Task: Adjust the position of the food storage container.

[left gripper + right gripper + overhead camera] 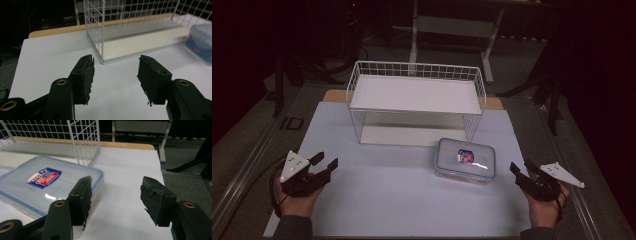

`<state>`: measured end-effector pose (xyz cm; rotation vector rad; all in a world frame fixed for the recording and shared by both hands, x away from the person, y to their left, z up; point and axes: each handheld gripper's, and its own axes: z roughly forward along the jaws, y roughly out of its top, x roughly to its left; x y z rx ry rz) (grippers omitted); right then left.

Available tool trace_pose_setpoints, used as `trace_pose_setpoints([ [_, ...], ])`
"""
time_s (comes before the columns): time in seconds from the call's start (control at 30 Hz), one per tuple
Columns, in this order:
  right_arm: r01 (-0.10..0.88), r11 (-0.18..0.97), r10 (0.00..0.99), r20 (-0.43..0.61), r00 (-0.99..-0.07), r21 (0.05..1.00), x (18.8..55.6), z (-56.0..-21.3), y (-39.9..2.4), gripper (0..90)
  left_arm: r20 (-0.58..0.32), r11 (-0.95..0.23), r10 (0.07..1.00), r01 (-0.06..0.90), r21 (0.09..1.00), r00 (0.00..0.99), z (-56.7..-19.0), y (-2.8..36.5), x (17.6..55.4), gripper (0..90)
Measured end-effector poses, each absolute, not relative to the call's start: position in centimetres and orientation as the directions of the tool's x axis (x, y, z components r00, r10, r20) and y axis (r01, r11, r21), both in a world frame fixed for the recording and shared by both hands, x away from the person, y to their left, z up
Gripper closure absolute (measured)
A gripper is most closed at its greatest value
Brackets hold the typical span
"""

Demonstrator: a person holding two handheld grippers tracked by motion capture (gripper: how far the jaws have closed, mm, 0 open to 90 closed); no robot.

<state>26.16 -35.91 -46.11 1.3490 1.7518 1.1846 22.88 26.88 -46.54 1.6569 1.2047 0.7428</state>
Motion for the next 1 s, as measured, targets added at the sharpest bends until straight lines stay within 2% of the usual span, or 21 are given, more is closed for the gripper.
trace_pose_setpoints([
  [0.17,0.407,0.074,0.957,0.05,-0.284,0.911,26.3,-46.2,-35.8,41.5,-0.076,-0.05,0.945,0.373,0.927,0.317,-46.6,27.7,23.0,45.8],
  [0.4,0.439,0.07,0.953,0.069,-0.294,0.896,26.9,-46.4,-35.2,49.4,-0.087,-0.033,0.948,0.366,0.93,0.308,-46.6,28.0,23.0,45.7],
  [0.53,0.465,0.054,0.941,0.111,-0.321,0.884,27.9,-46.5,-34.8,65.7,-0.089,-0.031,0.949,0.371,0.928,0.303,-46.8,27.9,23.1,45.6],
  [0.57,0.472,0.053,0.938,0.119,-0.327,0.88,28.2,-46.5,-34.7,72.0,-0.089,-0.032,0.949,0.372,0.928,0.304,-46.8,27.9,23.1,45.7],
  [0.67,0.487,0.075,0.935,0.109,-0.337,0.87,28.9,-46.4,-34.4,87.1,-0.094,-0.021,0.951,0.365,0.931,0.294,-46.7,28.0,22.9,45.6],
  [0.7,0.493,0.083,0.936,0.101,-0.336,0.866,29.1,-46.5,-34.3,89.6,-0.098,-0.016,0.952,0.365,0.931,0.291,-46.7,28.1,22.9,45.6],
  [1.0,0.591,0.129,0.941,0.089,-0.325,0.796,32.7,-48.0,-33.5,89.8,-0.119,0.006,0.951,0.371,0.929,0.285,-46.9,28.3,22.9,45.7],
])
